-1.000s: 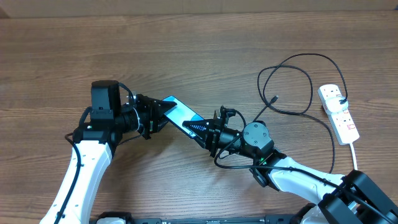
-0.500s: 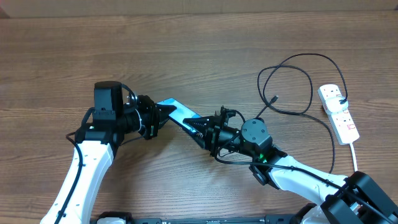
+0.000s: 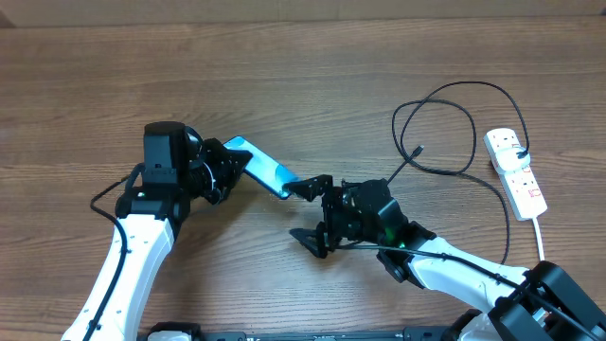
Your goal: Plug charger to phone and switch on socket
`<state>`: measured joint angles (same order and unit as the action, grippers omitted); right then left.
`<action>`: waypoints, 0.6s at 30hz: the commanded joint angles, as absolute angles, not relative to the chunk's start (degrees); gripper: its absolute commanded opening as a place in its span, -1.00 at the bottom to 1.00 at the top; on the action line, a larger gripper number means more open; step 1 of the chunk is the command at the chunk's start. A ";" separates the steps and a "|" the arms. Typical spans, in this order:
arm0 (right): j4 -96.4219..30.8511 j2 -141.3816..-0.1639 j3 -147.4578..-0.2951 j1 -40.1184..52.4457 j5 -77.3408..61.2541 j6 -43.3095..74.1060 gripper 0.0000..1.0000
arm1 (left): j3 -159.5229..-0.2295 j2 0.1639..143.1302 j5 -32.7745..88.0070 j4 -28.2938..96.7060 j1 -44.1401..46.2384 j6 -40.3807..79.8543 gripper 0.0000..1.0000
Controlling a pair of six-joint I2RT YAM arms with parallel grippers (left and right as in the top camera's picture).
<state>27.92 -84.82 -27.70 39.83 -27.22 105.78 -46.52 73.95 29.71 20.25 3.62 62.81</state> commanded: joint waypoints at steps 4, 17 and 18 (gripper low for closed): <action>27.66 -84.88 -27.51 39.79 -13.43 66.04 0.99 | -47.77 73.38 31.14 22.74 0.93 45.45 -0.92; -10.98 -77.60 -43.68 26.06 -8.29 52.42 0.99 | -47.77 73.38 57.43 27.73 -1.13 30.39 -0.91; -14.72 -77.62 -45.10 24.95 -6.74 50.98 0.99 | -47.77 73.38 58.59 27.20 -1.10 30.39 -0.92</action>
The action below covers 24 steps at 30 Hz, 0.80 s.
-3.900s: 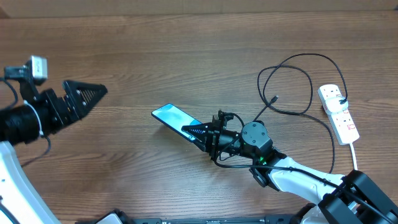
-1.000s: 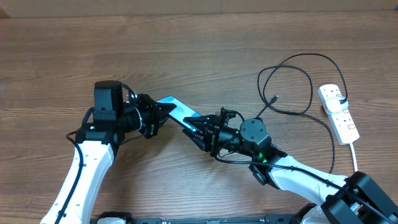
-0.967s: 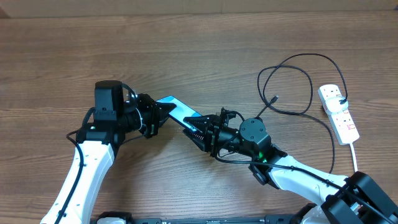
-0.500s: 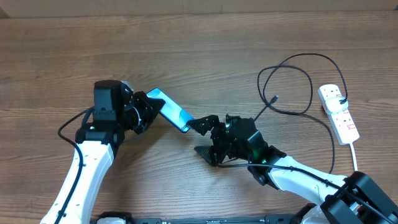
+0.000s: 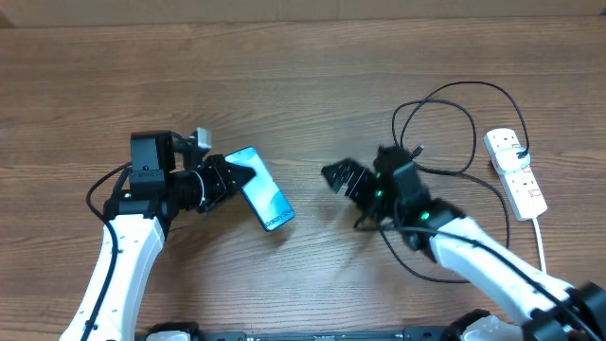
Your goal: Plug charger to phone and switch on socket
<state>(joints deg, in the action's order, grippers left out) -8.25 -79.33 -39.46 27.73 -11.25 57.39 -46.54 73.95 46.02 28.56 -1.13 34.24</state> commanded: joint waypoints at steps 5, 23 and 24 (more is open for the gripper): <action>-22.85 -78.11 -45.60 20.80 7.14 48.12 0.99 | -47.77 73.49 58.30 27.00 -1.08 30.41 -0.92; -16.71 -94.37 -45.56 13.78 11.53 45.87 0.29 | -47.77 78.37 58.08 24.95 -1.04 35.38 -0.91; -15.73 -95.11 -45.56 13.78 11.49 45.47 0.27 | -47.77 78.50 58.06 24.93 -1.04 35.90 -0.92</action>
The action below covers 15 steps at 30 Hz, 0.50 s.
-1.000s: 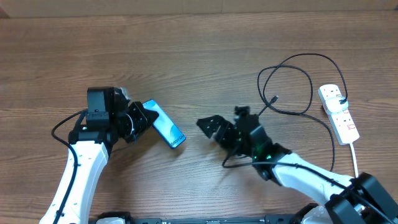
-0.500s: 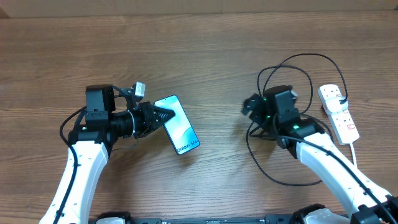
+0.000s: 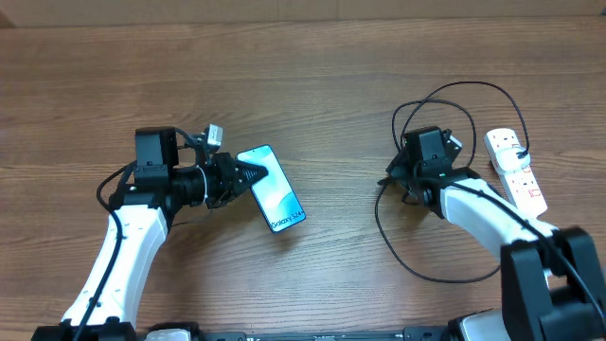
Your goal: Plug charger to phone and switch on socket
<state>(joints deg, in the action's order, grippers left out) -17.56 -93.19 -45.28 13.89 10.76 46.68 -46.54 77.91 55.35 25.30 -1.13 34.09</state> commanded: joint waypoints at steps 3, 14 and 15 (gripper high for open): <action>-11.94 -97.89 -45.56 13.78 10.09 44.86 0.18 | -47.77 78.54 58.08 24.32 -1.06 37.85 -0.91; -10.57 -102.65 -45.58 13.80 7.64 44.40 -0.92 | -47.77 78.54 58.11 23.55 -1.06 41.25 -0.91; -10.61 -102.65 -45.58 13.80 7.62 44.34 -0.92 | -47.77 78.54 58.11 23.44 -1.06 41.98 -0.92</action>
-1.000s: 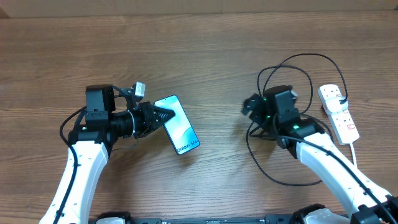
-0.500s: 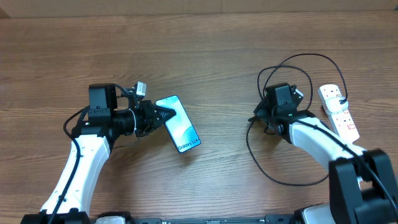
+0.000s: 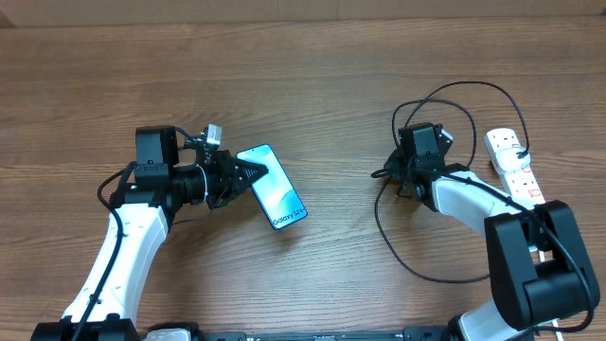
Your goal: Plug charger to phone and switch on socket
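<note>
The phone (image 3: 273, 187), with a blue screen facing up, lies tilted left of the table's middle. My left gripper (image 3: 248, 173) is shut on its upper left edge. The black charger cable (image 3: 445, 93) loops across the right side and runs to the white socket strip (image 3: 516, 170). My right gripper (image 3: 391, 180) sits low over the left side of the cable loop, pointing left. Its fingers are too foreshortened to show whether they hold anything. The cable's free plug end is hidden under the right wrist.
The cable's lower loop (image 3: 417, 270) lies in front of the right arm. The strip's white lead (image 3: 543, 237) runs toward the front edge on the far right. The table is bare brown wood (image 3: 284, 76).
The right gripper has shifted slightly left over the cable loop. The phone in the left gripper has moved up a touch. Little else differs.
At first both grippers met at the phone in mid-table, the left holding its upper end, the right open at its lower end. Then the right gripper was open and apart, to the right. Later it was down at the cable loop, where it stays; the left still holds the phone.
</note>
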`<state>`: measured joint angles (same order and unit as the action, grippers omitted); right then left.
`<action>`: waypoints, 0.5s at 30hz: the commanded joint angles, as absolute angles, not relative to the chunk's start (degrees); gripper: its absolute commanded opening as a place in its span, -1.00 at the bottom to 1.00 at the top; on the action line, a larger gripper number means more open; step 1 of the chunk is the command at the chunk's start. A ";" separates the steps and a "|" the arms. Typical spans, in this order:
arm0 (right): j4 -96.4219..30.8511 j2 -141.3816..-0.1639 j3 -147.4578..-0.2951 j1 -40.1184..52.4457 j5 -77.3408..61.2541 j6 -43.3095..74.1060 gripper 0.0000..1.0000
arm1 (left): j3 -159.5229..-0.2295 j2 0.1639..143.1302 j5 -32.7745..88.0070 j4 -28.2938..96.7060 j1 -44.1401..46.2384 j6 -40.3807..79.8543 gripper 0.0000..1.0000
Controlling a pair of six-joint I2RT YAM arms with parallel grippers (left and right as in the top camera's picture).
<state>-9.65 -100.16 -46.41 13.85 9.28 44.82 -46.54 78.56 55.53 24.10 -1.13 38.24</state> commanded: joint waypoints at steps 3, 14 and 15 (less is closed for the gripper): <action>-11.35 -100.99 -46.02 13.80 2.13 39.72 -0.92 | -47.77 78.54 58.15 22.02 -1.06 42.92 -0.91; -34.17 -78.48 -53.78 13.80 -22.63 18.15 -0.92 | -47.77 79.88 70.61 2.28 -3.70 46.35 -0.91; -36.56 -75.68 -53.84 13.80 -26.63 15.73 -0.92 | -47.77 80.60 73.43 -0.99 -4.32 46.46 -0.91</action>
